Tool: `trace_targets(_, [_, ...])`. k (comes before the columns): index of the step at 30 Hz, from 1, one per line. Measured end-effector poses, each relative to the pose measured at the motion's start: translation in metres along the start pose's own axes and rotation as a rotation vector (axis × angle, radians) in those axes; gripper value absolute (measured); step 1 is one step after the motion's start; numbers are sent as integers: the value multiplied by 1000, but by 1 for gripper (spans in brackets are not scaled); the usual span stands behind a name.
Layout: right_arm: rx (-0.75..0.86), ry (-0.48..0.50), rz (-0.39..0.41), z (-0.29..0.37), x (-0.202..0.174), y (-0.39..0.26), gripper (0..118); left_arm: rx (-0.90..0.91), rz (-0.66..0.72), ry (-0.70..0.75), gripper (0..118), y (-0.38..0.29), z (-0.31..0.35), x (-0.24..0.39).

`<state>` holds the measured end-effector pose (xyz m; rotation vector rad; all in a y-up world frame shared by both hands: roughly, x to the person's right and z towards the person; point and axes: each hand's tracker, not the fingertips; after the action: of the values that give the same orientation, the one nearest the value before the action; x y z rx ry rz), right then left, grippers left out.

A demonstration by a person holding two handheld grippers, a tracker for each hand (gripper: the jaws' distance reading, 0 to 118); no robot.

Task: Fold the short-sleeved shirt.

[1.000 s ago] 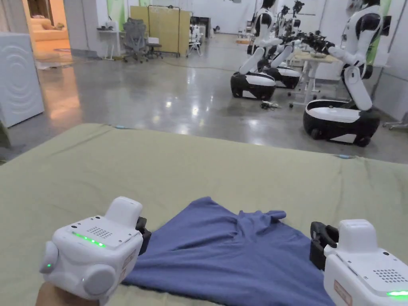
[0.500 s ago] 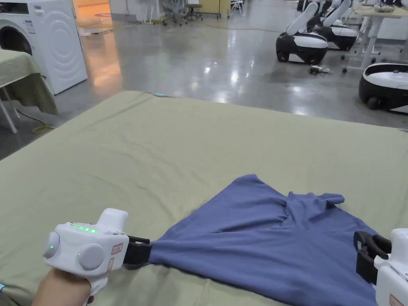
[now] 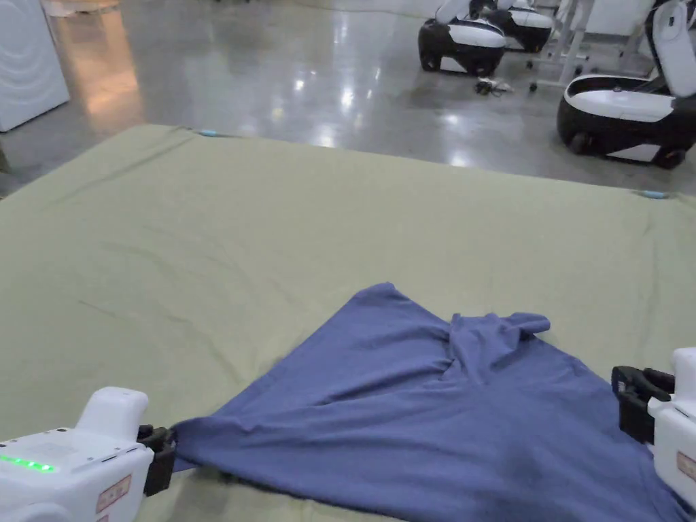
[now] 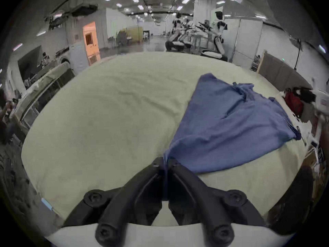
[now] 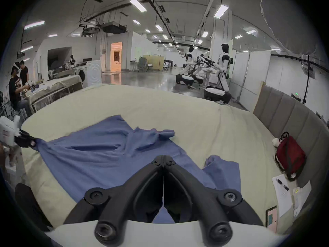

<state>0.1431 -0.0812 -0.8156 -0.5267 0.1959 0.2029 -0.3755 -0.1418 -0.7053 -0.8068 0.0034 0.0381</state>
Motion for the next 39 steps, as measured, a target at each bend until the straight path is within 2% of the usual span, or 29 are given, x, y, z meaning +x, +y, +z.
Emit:
trace_targets(2, [-76, 13, 15, -31, 17, 11, 5, 45, 15, -31, 1, 3, 18, 11])
trace_targets(5, [-175, -40, 46, -98, 48, 20, 7, 55, 32, -41, 1, 7, 24, 14])
trace_targets(6, [-220, -48, 60, -119, 54, 23, 11, 56, 31, -41, 1, 8, 24, 15])
trace_targets(7, [-261, -28, 61, -141, 61, 26, 25, 51, 24, -41, 1, 8, 23, 17])
trace_targets(8, [-281, 35, 42, -154, 61, 30, 58, 52, 17, -32, 1, 7, 22, 18])
trace_targets(9, [-305, 57, 26, -173, 65, 30, 83, 42, 8, -30, 0, 9, 19, 20])
trace_targets(10, [-331, 58, 24, -189, 66, 29, 92, 29, 9, -29, 1, 9, 16, 20])
trace_targets(11, [-354, 47, 29, -204, 66, 27, 92, 22, 21, -25, 1, 8, 13, 20])
trace_targets(15, [-423, 47, 44, -247, 71, 12, 92, 2, 24, -20, 1, 10, 6, 18])
trace_targets(16, [-471, 53, 35, -232, 62, 12, 90, -3, 23, -21, 1, 11, 5, 18])
trace_targets(17, [-513, 62, 10, -233, 62, 9, 76, -8, 24, -22, 1, 12, 3, 17])
trace_targets(18, [-484, 89, -58, -227, 63, 8, 57, -10, 25, -19, 1, 13, 2, 17])
trace_targets(19, [-451, 106, -93, -219, 63, 10, 28, -14, 24, -17, 1, 13, 3, 18])
trace_targets(20, [-440, 75, -66, -212, 57, 8, 6, -16, 23, -15, 1, 14, 3, 21])
trace_targets(22, [-442, 76, -17, -197, 47, 8, 6, -21, 6, -17, 1, 16, 2, 22])
trace_targets(24, [-454, 161, -27, -178, 41, 11, 6, -24, -10, -25, 1, 20, 3, 28])
trace_targets(26, [-393, 123, -12, -150, 37, 20, 5, -8, -13, -32, 1, 25, 6, 28])
trace_targets(29, [-292, 138, -54, -108, 45, 42, 6, 29, -34, -32, 1, 42, 13, 32])
trace_targets(31, [-206, 121, -37, -75, 51, 63, 5, 78, -34, -41, 1, 63, 19, 33])
trace_targets(37, [38, 15, -10, 6, 81, 147, 6, 239, -28, -37, 1, 163, 49, 43])
trace_targets(39, [76, -2, 21, 29, 96, 180, 6, 313, -39, -9, 0, 198, 62, 47])
